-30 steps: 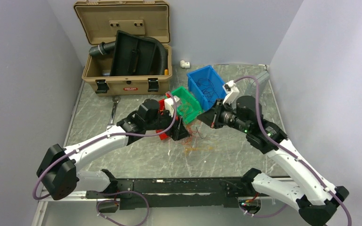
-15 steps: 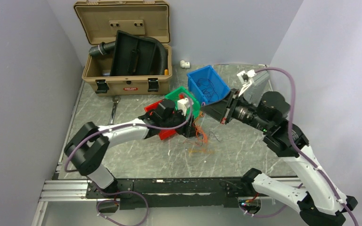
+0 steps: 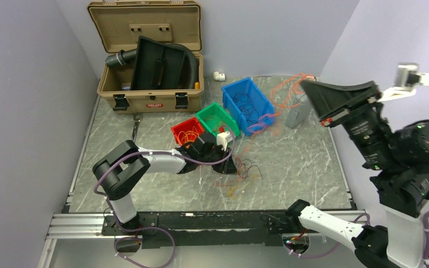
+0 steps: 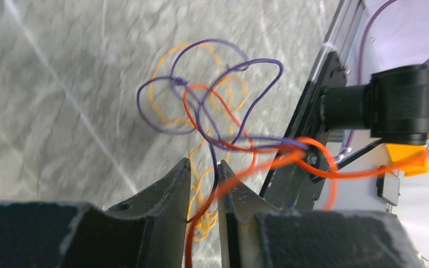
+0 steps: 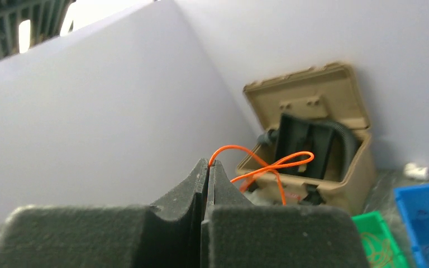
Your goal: Untangle the cables
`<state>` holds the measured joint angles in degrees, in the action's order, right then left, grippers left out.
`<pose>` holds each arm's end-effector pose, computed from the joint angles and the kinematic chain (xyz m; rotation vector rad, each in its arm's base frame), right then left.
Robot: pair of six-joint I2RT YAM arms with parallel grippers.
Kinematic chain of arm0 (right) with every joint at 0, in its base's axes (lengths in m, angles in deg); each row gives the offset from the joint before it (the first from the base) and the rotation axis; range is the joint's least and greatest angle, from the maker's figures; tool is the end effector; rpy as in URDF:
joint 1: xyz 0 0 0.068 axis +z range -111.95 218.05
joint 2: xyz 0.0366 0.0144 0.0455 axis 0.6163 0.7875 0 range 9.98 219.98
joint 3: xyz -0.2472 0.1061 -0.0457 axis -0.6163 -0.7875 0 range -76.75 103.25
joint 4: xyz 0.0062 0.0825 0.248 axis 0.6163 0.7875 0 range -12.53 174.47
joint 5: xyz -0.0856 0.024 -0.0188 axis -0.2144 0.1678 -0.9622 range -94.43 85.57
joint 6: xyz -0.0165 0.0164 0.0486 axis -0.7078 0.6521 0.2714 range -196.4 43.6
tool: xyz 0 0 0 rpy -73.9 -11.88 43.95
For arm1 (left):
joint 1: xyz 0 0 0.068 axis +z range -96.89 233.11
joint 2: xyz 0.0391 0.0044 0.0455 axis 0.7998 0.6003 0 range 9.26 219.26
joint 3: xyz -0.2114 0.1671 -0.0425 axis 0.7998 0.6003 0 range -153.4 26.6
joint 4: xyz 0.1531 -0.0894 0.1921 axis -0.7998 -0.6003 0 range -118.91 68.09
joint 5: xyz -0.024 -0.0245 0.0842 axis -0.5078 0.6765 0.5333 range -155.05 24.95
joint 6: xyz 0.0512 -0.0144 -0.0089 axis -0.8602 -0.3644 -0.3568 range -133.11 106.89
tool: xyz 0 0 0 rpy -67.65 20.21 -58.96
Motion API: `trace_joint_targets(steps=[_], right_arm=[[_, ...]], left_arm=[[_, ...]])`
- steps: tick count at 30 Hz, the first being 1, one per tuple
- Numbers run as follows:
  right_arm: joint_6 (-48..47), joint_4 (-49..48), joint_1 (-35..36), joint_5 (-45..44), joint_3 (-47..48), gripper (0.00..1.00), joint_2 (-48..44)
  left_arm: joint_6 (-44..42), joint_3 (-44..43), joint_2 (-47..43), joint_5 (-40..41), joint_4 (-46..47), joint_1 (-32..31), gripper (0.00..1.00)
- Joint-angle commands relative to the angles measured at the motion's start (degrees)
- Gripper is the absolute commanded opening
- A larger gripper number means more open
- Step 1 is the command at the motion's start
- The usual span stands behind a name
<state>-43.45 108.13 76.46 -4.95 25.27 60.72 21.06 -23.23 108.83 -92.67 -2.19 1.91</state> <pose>0.0486 0.0382 0.5852 -0.0528 1.2818 1.0765 0.2123 -0.2903 0.1728 0.6720 2.2557 -1.3328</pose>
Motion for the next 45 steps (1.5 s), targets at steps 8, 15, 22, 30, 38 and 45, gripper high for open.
trace_joint_targets(steps=[8,15,22,30,38,45], right_arm=[[-9.3,1.4,0.1,-22.0,2.2,0.00,-1.1],[-9.4,1.1,0.1,-25.3,-4.5,0.00,-1.5],[-7.7,-1.3,0.1,-23.2,-13.0,0.00,1.2],[-6.8,-9.1,0.1,-20.6,-21.7,0.00,8.9],[-5.9,-17.7,0.0,-19.6,-27.4,0.00,18.2],[-5.0,-21.5,0.0,-18.0,-27.1,0.00,26.8]], left_arm=[[-1.5,10.3,-12.1,4.4,-2.2,-0.4,0.00],[-4.4,11.1,-27.6,12.5,-14.8,-0.4,0.00],[-7.7,4.8,-36.0,21.2,-32.0,-0.3,0.00],[-8.7,2.0,-41.6,25.2,-40.3,0.2,0.00],[-9.3,0.5,-44.3,26.5,-44.5,0.4,0.00],[-9.7,0.2,-46.9,27.4,-46.7,0.5,0.00]])
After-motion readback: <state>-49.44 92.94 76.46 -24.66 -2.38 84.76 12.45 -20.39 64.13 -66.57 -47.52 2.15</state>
